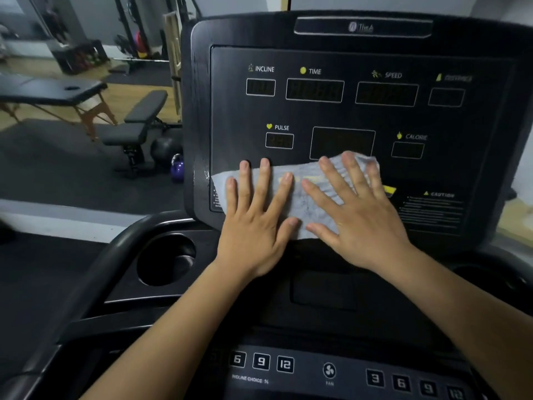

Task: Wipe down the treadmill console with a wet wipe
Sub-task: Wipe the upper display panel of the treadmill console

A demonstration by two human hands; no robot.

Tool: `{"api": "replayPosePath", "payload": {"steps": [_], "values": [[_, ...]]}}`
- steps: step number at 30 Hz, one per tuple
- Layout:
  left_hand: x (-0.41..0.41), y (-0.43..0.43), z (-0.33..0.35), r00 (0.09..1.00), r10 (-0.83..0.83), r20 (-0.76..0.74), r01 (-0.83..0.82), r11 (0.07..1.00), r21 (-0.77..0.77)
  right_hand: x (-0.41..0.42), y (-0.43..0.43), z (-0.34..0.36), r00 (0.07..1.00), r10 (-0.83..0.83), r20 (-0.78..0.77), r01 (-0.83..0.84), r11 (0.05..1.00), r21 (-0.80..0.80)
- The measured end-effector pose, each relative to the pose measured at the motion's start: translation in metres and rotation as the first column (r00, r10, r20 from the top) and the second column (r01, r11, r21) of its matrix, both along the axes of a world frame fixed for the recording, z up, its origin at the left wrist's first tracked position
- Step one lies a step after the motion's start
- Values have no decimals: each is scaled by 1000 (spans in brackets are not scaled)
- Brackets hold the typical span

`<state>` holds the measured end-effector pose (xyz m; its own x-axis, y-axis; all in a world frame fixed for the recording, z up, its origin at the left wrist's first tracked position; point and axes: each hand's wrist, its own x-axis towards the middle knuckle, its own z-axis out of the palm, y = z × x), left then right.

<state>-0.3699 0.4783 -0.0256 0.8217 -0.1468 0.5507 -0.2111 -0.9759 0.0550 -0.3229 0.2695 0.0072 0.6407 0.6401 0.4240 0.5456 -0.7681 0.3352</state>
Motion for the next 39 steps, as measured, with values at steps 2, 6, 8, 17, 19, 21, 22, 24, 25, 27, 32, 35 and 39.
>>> {"api": "replayPosePath", "payload": {"steps": [2, 6, 8, 17, 19, 21, 22, 24, 25, 27, 32, 35, 39], "values": [[22, 4, 22, 998, -8, 56, 5, 999, 44, 19, 1, 25, 999, -31, 12, 31, 999, 26], [85, 9, 109, 990, -25, 141, 2, 987, 163, 67, 5, 97, 987, -156, 43, 154, 987, 44], [103, 8, 136, 989, -13, 150, -16, 982, 187, 78, 5, 117, 981, -184, 53, 182, 982, 45], [26, -25, 15, 976, -205, 78, 186, 961, 206, -7, -26, -4, 998, -56, -2, 56, 998, 9], [33, -24, 18, 964, -251, 86, 224, 943, 244, -2, -38, -1, 999, -51, -5, 51, 999, -18], [54, -26, 42, 959, -258, 120, 217, 936, 277, 19, -43, 22, 997, -73, 8, 73, 997, -19], [67, -29, 59, 959, -245, 140, 201, 941, 273, 33, -44, 40, 995, -99, 22, 99, 995, -8], [94, -39, 97, 962, -199, 187, 151, 958, 242, 60, -45, 78, 984, -168, 54, 166, 986, 28], [106, -44, 115, 966, -172, 193, 125, 965, 230, 71, -44, 95, 978, -200, 61, 197, 979, 52], [122, -52, 144, 975, -118, 189, 76, 973, 216, 83, -42, 120, 967, -247, 66, 240, 966, 99], [98, -65, 106, 970, -171, 172, 138, 973, 187, 57, -45, 82, 971, -238, 38, 230, 962, 144], [58, -69, 47, 954, -278, 111, 239, 931, 277, 15, -63, 21, 983, -185, 10, 184, 980, 75], [52, -72, 33, 933, -348, 88, 300, 891, 340, 9, -95, 4, 993, -114, 6, 114, 993, -13]]}}
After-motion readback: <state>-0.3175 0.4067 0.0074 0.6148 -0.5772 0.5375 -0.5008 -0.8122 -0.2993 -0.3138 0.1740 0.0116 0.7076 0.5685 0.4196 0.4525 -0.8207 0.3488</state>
